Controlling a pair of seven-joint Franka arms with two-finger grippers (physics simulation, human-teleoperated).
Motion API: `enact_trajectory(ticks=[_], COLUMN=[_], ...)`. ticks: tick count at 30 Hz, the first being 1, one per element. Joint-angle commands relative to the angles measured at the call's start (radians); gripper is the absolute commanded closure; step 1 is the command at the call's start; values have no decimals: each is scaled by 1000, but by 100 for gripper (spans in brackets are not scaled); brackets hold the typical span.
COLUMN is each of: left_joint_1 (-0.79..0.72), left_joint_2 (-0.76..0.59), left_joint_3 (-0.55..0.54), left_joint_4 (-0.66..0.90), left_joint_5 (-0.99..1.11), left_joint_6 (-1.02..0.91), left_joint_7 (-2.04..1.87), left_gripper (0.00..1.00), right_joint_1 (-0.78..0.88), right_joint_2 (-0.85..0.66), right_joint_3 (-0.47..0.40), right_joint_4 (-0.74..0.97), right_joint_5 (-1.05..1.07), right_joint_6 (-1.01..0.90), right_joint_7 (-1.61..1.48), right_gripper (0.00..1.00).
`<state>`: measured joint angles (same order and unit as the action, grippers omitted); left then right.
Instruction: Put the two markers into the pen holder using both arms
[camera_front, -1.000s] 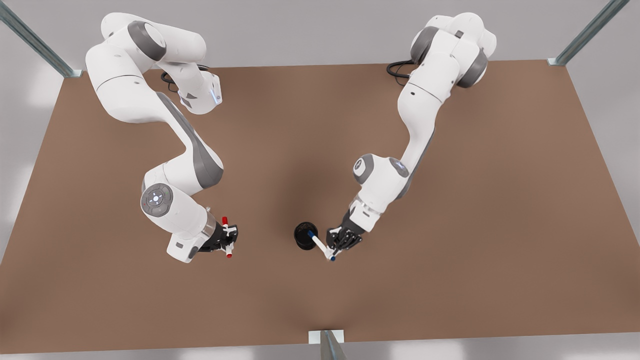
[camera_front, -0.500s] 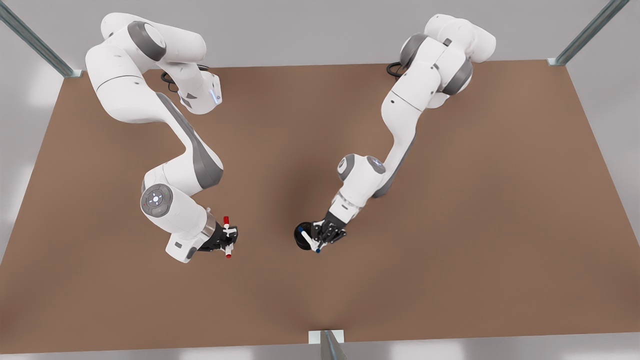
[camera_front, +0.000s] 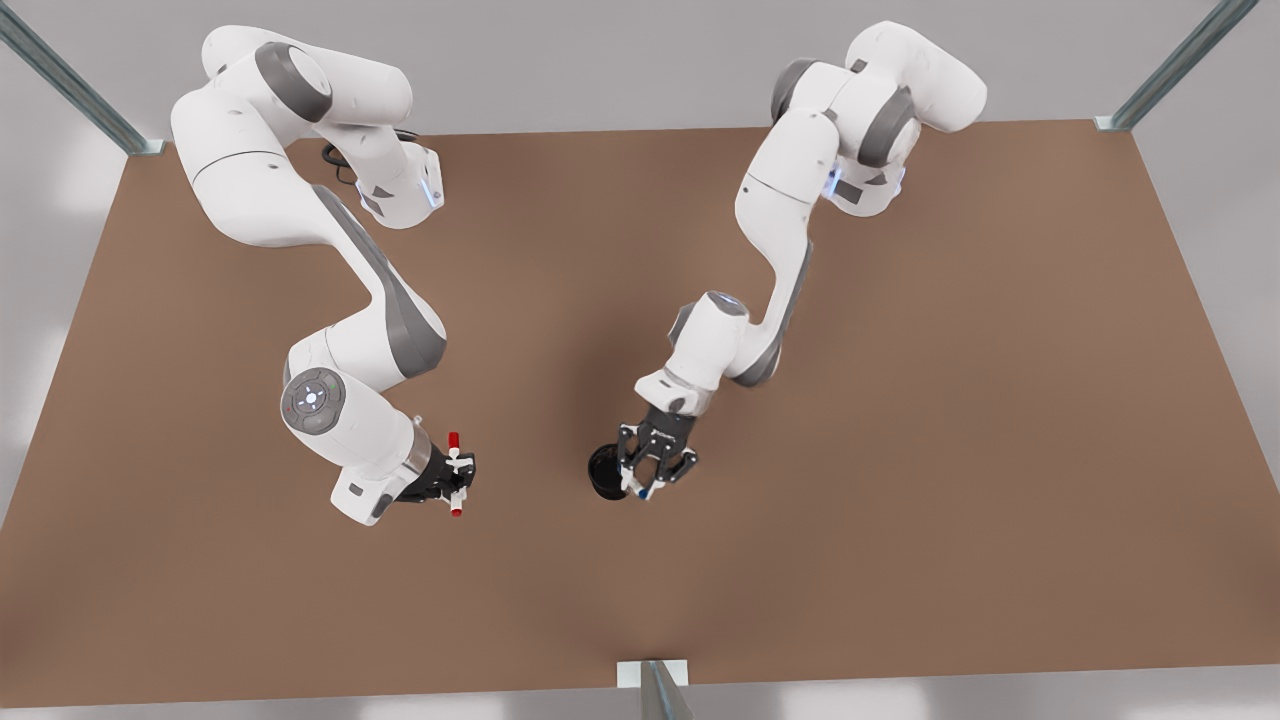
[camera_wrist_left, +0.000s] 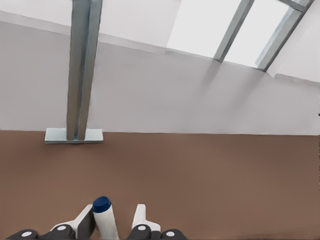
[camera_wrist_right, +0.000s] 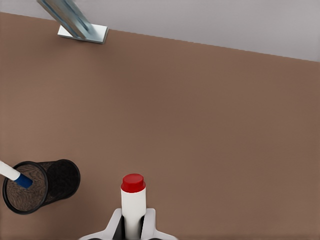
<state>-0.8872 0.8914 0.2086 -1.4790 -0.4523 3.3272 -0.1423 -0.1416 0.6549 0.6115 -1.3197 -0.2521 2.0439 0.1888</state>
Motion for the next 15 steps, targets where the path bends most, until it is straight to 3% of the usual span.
enact_trajectory(ticks=[1, 5, 7, 8, 10, 12, 14, 15], left_joint_1=[-77, -269, -288, -274, -108, -78, -79, -78], left_joint_2=[14, 15, -89, -184, -268, -272, -290, -304], left_joint_3=[83, 288, 344, 373, 419, 615, 744, 805], left_joint_4=[0, 0, -32, -37, 3, 129, 132, 132], left_joint_5=[-3, -108, -108, -108, -114, -106, -105, -105], left_joint_6=[11, -135, -322, -530, -1064, -1566, -1833, -1876], left_joint_7=[227, 224, 224, 222, 127, 127, 135, 173], left_gripper=[0, 0, 1, 2, 3, 0, 0, 0], right_joint_1=[-1, -7, -7, -7, 16, 69, 152, 172], right_joint_2=[-1, -1, -1, -1, -5, -6, 8, 15], right_joint_3=[1, -1, -1, -1, 8, 8, -7, -7], right_joint_4=[1, 1, -1, -1, 2, 10, 91, 91], right_joint_5=[-9, -9, -9, -9, -9, -10, -10, -10], right_joint_6=[-4, -4, -4, -5, -4, 1, 30, 91], right_joint_7=[34, 23, 24, 24, 78, 165, 178, 202], right_gripper=[76, 76, 76, 76, 76, 76, 76, 76])
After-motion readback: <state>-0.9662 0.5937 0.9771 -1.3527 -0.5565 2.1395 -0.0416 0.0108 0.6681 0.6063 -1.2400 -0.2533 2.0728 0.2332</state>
